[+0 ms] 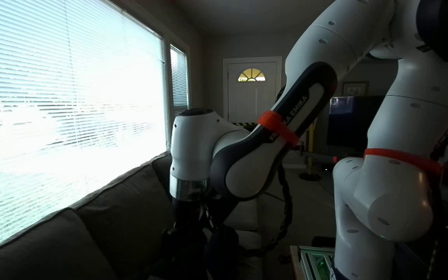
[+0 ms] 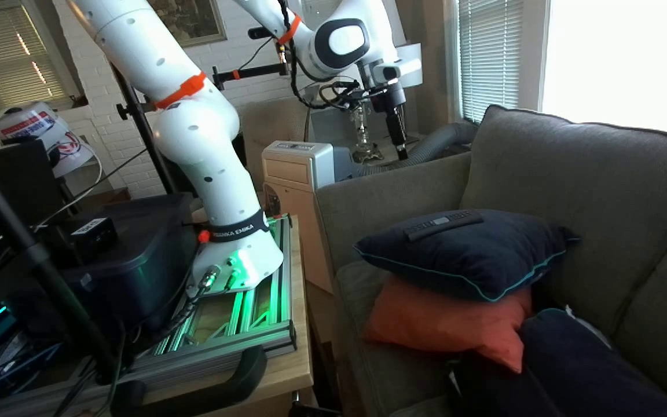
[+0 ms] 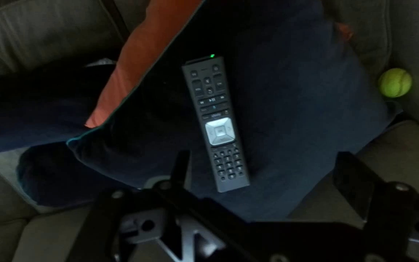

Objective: Remove the remote control from the pillow and place it on the left armrest of the sofa.

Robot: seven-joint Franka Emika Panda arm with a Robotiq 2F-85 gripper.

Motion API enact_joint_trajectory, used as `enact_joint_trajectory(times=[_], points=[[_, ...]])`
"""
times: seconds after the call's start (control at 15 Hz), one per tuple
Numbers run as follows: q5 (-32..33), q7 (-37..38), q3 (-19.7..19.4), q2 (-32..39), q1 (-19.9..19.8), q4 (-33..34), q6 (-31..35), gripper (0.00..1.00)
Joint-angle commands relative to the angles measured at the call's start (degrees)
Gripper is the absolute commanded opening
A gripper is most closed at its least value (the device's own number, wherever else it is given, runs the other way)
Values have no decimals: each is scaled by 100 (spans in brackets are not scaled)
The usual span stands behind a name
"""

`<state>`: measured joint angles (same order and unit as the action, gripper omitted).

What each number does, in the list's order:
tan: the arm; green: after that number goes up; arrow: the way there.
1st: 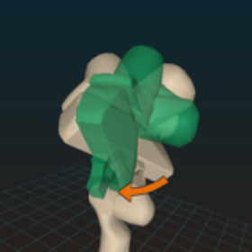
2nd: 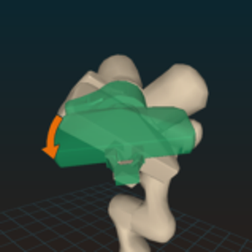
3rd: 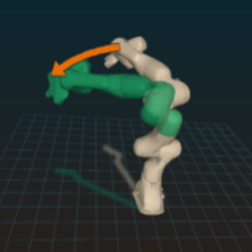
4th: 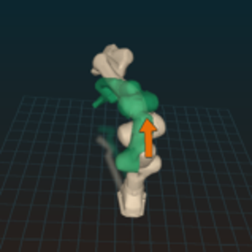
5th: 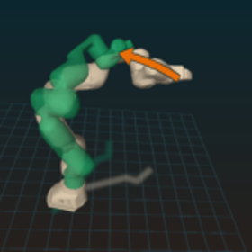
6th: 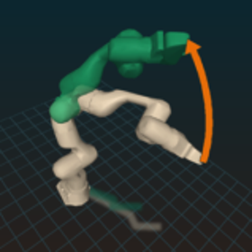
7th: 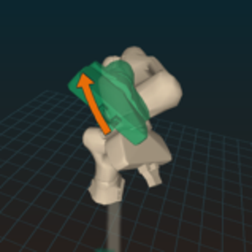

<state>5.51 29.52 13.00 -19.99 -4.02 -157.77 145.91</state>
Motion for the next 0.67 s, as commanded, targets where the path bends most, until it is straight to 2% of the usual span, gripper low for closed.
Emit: enact_joint_trajectory(times=[0.0,0.6], points=[[467,496,52,596,-319,98,230,100],[306,-683,-621,2099,-14,151,2042,100]])
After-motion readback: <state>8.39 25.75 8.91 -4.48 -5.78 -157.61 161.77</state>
